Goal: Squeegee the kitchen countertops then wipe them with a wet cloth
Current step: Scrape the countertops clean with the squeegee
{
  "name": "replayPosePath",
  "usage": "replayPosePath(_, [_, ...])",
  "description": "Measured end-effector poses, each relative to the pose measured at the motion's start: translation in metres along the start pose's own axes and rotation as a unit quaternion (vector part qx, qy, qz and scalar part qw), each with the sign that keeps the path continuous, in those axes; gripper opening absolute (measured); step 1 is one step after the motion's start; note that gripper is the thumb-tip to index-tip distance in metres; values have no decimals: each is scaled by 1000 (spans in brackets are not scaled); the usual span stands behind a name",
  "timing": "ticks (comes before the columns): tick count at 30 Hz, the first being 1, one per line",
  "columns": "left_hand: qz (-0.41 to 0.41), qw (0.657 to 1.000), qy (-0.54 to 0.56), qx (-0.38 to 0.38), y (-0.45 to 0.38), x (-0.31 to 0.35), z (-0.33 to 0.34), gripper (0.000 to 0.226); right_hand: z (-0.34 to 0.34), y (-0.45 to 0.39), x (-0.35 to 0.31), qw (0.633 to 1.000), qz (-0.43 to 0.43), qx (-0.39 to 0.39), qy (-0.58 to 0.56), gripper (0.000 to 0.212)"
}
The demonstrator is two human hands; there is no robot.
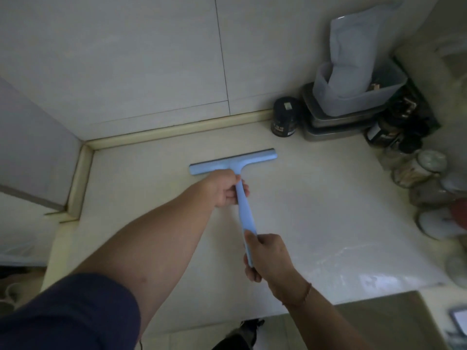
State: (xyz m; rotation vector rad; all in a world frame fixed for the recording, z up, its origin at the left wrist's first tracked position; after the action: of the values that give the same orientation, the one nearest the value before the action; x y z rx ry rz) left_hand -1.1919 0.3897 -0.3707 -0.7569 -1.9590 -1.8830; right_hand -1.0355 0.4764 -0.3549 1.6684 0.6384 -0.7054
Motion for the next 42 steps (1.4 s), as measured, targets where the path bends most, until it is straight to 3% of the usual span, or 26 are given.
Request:
replayPosePath(13, [-14,1000,-9,-23,100,-139,40,22,-46,147,98,999,-15,15,45,49])
replayPosePath(27, [-18,999,18,-29,157,-197,52,21,-64,204,144,997,-4,27,78,49])
replayPosePath(34, [-2,996,73,-49,155,-167,70,17,-94,201,109,999,-38,20,28,53])
replayPosePath(42, [44,993,60,-92,100,-47,148,19,-157,101,32,997,-47,67,-10,42])
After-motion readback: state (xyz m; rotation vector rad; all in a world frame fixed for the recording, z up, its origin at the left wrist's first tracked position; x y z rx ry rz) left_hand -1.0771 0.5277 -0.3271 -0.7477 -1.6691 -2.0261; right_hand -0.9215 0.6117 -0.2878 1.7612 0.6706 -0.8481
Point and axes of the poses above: each hand's wrist, its own y-axis away from the middle knuckle, its own z-axis out of the palm, x = y × z, the point moved 5 cm from there along -y, towards the middle knuckle, and after that the axes turned 4 degrees about x, right-handed, at the moved point
